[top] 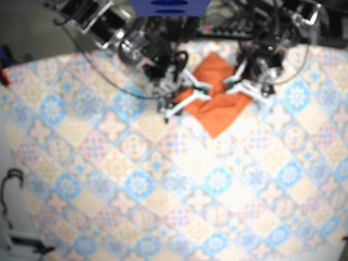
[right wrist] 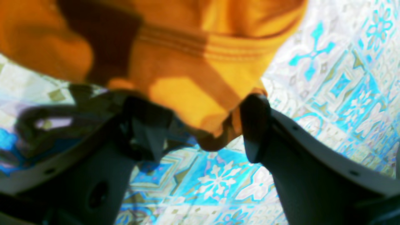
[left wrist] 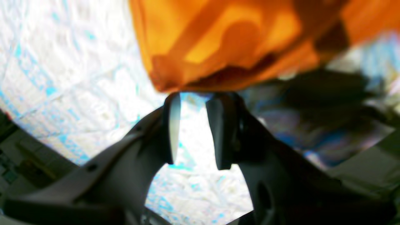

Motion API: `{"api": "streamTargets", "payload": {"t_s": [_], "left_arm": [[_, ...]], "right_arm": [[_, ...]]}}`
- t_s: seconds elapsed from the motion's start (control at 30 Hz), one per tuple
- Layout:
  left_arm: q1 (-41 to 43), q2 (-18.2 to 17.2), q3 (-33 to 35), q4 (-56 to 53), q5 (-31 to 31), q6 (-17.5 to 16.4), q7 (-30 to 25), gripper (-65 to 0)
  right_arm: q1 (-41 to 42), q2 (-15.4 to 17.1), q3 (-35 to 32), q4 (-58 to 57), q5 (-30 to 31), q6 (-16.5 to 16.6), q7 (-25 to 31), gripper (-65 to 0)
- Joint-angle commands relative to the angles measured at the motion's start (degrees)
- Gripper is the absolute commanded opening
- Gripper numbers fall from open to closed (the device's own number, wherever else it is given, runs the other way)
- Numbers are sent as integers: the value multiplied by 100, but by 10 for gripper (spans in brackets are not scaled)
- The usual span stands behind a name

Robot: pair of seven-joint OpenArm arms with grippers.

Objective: Fold the T-shirt properly

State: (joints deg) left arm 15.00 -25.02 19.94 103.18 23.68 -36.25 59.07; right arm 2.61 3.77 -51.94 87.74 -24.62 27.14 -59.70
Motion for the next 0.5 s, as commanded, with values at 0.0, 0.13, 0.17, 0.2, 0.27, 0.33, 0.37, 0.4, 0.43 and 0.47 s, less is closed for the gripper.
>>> {"api": "streamTargets", "payload": {"t_s": [0.0, 0.13, 0.17, 0.2, 0.27, 0.33, 0.37, 0.4, 0.43, 0.47], "left_arm": [[-54, -17, 58, -27, 36, 25, 40, -480], [-239, 185, 278, -370, 45, 34, 23, -480], [-283, 229, 304, -449, 45, 43, 23, -480], [-300, 247, 296, -511, 45, 51, 23, -480], [-353, 361, 296, -634, 45, 51, 14, -480], [-432, 396, 296, -678, 45, 51, 14, -480], [-459, 405, 296, -687, 45, 60, 14, -480], [-476, 405, 296, -687, 45, 60, 14, -480], [-511, 405, 296, -687, 45, 60, 14, -480], [-582, 405, 296, -687, 45, 60, 14, -480]], "right_arm": [[77, -39, 38, 91, -39, -19, 23, -284], [77, -39, 38, 91, -39, -19, 23, -284], [68, -39, 38, 91, -39, -19, 23, -284], [60, -39, 38, 91, -39, -19, 23, -284], [51, -39, 38, 91, -39, -19, 23, -284], [51, -39, 38, 118, -39, -19, 23, -284], [51, -39, 38, 144, -39, -19, 23, -284], [42, -39, 38, 153, -39, -19, 23, -284], [42, -39, 38, 153, -39, -19, 23, -284], [42, -39, 38, 153, -39, -19, 23, -284]]}}
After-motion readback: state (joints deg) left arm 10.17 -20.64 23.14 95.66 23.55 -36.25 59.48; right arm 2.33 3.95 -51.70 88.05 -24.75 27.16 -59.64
